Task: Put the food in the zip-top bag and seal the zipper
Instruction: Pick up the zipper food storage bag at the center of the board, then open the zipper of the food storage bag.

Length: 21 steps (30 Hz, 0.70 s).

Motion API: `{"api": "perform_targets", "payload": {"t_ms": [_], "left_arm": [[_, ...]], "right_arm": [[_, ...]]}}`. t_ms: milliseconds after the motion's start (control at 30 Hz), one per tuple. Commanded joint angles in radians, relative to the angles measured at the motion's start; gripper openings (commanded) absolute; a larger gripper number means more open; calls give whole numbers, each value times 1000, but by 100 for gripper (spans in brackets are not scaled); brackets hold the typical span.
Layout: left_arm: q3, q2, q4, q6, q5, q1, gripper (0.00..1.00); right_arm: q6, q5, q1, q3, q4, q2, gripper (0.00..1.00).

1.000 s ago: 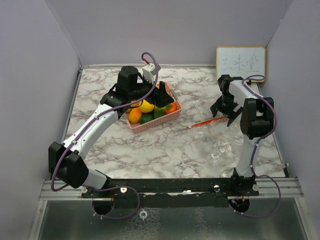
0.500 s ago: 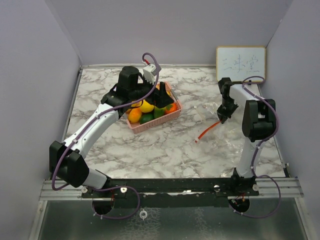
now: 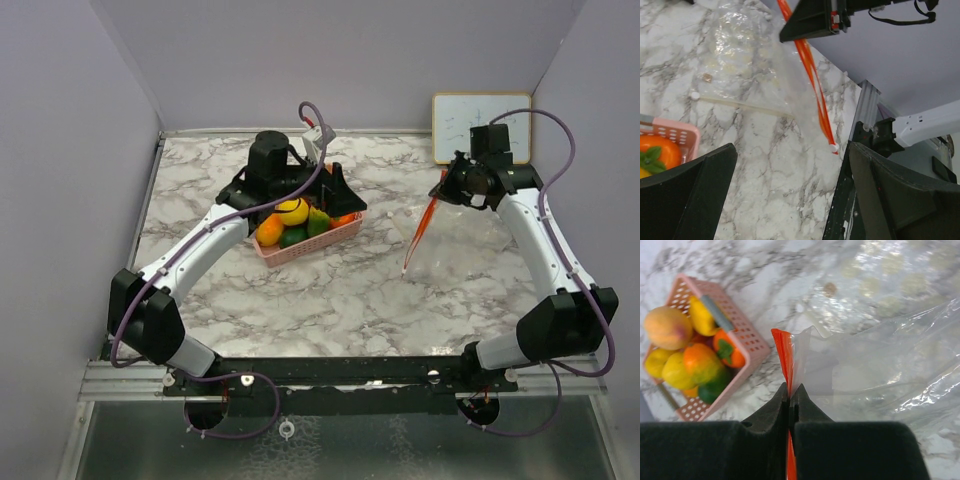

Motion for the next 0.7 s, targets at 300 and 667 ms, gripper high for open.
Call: {"api": "perform_targets", "payload": {"t_ms": [300,667], "left_arm": [[53,75,82,6,-75,-194,84],[95,149,31,6,-232,-281,77]], "right_arm": [[-86,-172,138,212,94,33,2],[-69,-182,147,241,55,12,2]]}}
